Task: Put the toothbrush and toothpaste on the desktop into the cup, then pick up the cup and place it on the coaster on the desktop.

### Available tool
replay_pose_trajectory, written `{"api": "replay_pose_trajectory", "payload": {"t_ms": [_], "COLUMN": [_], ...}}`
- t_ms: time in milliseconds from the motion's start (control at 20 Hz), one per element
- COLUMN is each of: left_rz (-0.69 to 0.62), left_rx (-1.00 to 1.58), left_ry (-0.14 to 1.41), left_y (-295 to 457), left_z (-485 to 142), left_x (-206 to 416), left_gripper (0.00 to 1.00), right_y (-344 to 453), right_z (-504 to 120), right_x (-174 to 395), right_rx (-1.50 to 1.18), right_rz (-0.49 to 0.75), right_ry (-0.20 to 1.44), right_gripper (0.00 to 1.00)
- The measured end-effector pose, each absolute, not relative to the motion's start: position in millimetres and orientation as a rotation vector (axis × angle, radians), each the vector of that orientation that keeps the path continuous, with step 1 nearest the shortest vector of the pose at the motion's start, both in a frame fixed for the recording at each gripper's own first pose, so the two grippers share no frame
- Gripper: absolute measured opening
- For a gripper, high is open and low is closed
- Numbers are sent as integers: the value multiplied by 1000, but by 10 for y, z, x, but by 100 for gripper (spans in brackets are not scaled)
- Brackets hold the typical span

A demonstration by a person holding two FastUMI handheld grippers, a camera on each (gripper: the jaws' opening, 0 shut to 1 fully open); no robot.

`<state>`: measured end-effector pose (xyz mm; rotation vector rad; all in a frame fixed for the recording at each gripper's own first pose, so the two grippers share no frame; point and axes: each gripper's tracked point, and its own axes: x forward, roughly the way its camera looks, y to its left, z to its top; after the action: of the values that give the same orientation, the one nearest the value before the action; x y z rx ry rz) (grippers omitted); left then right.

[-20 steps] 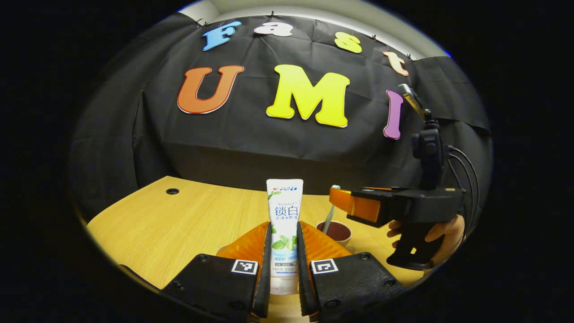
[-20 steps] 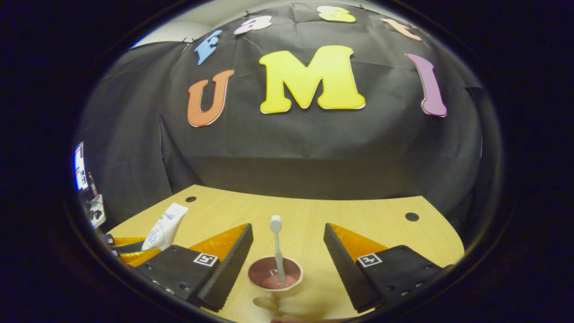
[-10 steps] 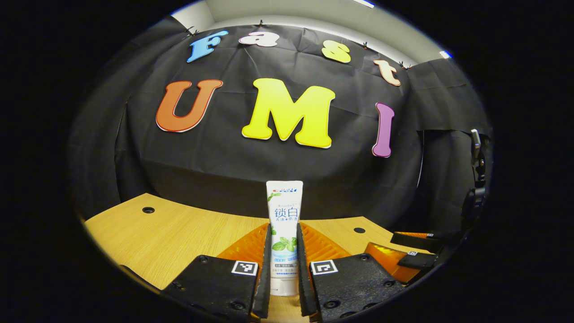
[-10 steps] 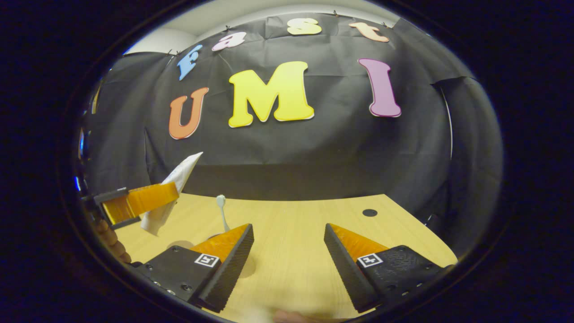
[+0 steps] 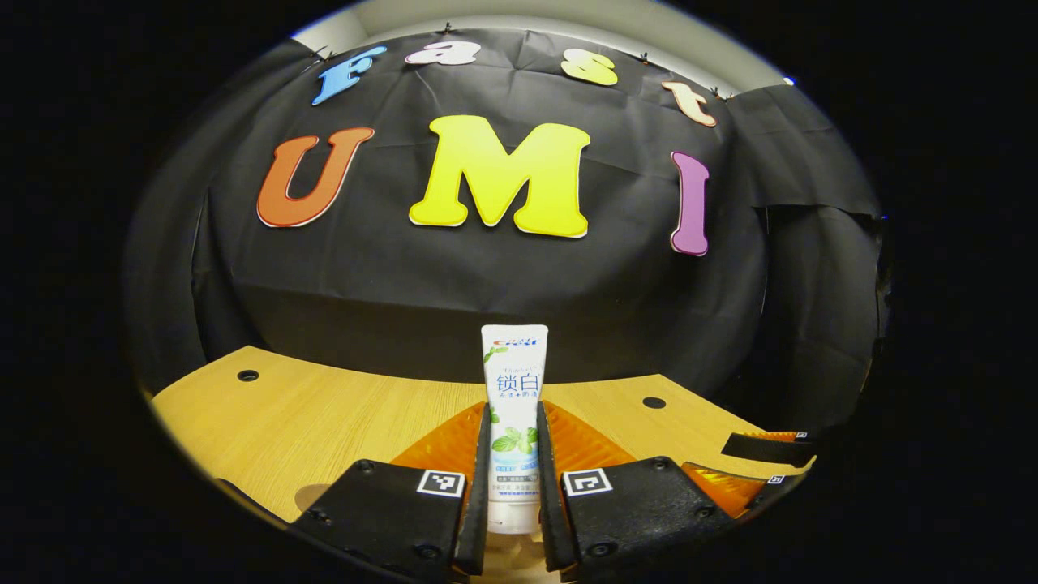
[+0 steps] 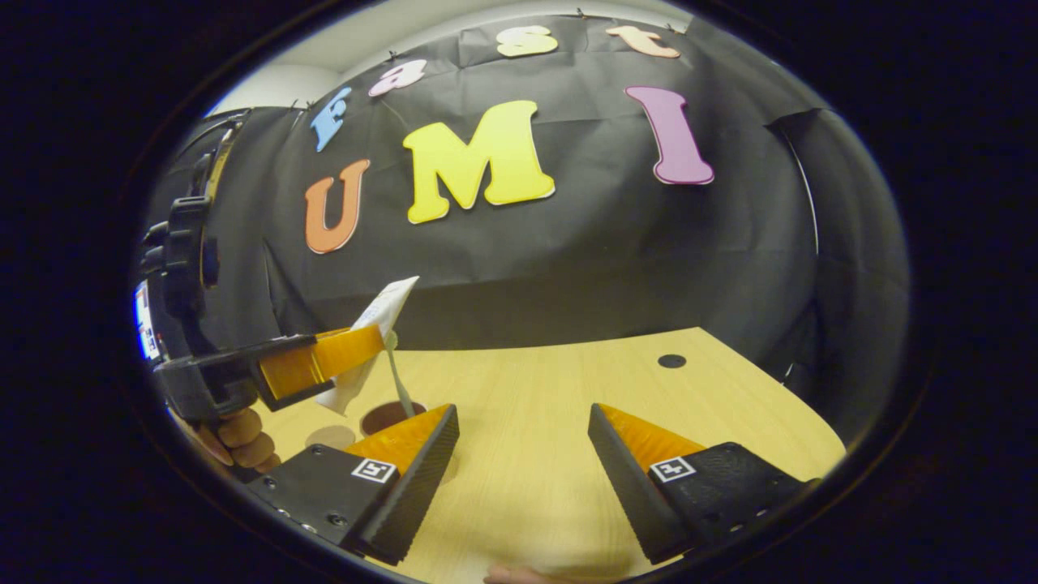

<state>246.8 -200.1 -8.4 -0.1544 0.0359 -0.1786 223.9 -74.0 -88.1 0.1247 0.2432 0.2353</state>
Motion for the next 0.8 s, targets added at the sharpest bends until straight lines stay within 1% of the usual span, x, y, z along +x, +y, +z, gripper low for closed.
{"api": "replay_pose_trajectory", "payload": {"t_ms": [200,250,300,350,400,450,600,800], "left_rz": [-182,-182,-184,-189,-190,-190,-181,-191], "left_rx": [-155,-155,-160,-166,-172,-175,-189,-195], "left_ry": [39,43,51,65,79,96,122,78], "left_y": [-1994,-1991,-2001,-2015,-2016,-2015,-1989,-1933], "left_z": [-118,-137,-166,-202,-262,-309,-379,-227], "left_x": [2511,2509,2520,2525,2539,2532,2494,2363], "left_gripper": [34,39,35,35,33,38,39,40], "right_y": [-685,-679,-667,-664,-655,-652,-661,-634], "right_z": [-934,-947,-959,-963,-969,-970,-960,-918], "right_x": [2255,2257,2254,2258,2250,2248,2240,2200], "right_rx": [101,100,102,109,115,114,95,42], "right_rz": [242,242,246,248,248,250,237,201], "right_ry": [252,257,261,264,267,268,267,268], "right_gripper": [96,96,97,97,97,97,96,96]}}
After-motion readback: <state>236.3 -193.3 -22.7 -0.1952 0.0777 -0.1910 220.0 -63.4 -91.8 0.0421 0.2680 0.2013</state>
